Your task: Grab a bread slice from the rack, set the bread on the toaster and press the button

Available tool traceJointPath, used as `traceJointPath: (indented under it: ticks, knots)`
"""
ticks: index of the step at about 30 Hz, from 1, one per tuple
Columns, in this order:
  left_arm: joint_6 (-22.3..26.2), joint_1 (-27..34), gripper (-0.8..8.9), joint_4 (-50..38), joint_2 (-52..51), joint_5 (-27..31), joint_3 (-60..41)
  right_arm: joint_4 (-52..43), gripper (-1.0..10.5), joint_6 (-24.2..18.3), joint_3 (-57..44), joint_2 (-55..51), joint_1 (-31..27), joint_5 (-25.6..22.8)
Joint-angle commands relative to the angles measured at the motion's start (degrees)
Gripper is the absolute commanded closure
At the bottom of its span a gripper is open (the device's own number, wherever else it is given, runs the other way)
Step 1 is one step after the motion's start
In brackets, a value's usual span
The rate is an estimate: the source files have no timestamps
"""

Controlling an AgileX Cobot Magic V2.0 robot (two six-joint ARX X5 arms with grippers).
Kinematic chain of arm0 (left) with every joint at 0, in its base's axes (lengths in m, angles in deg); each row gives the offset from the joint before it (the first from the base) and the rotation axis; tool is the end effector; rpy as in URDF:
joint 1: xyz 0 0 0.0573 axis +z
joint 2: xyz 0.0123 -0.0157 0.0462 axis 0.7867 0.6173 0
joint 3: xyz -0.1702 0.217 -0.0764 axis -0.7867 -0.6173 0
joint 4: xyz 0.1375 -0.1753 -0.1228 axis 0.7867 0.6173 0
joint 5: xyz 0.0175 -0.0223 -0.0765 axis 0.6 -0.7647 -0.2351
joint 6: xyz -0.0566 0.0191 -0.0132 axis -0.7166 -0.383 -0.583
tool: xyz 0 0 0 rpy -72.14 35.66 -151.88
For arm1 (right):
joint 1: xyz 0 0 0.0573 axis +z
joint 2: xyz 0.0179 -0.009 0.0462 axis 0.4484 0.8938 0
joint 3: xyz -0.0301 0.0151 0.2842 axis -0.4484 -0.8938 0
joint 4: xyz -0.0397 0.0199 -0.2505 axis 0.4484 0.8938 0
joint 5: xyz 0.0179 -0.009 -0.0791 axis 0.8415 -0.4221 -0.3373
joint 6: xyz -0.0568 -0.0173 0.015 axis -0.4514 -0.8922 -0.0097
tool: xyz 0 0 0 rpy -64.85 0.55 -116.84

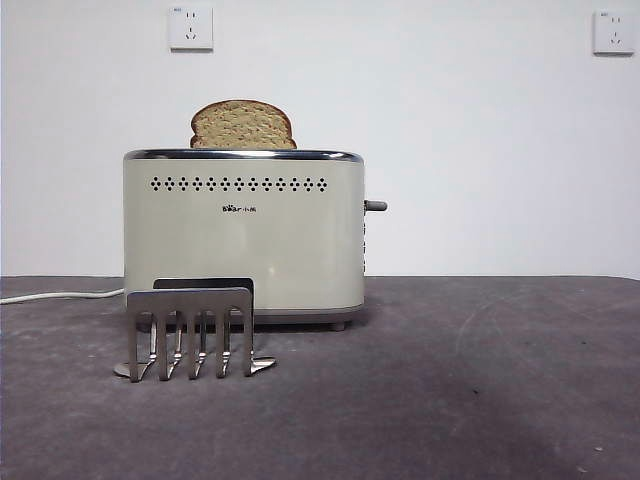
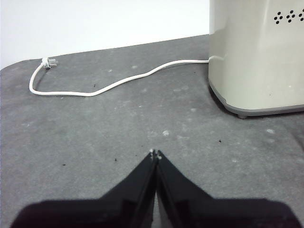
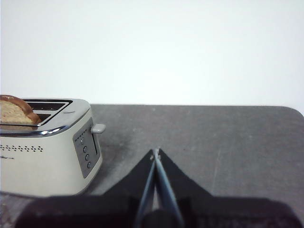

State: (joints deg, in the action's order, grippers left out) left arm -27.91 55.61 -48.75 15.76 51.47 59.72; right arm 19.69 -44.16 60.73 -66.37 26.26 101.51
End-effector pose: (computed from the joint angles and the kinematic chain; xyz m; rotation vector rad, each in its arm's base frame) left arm 0.0860 0.0044 0.1507 0.1089 0.1918 0.0245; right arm 0.0805 0.0080 0.2979 0.0165 0.0413 0.2041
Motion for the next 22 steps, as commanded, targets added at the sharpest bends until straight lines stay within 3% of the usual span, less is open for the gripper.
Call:
traceJointPath:
  ticks: [1,10,22]
  knots:
    - [-0.61,0.17,8.17,0.07,-0.07,0.09,-0.76,-4.61,9.5,1.38,-8.09,-3.78,0.02,-0.61]
    - [-0.61,0.17,8.17,0.07,-0.07,0.09,-0.76,-7.76,9.5,0.96,-21.66,-12.04,0.02,-2.67]
    - [-0.61,0.17,8.17,0.07,-0.07,0.09,-0.76,-6.56,9.5,2.29,-29.62,-16.81,0.02,-3.45]
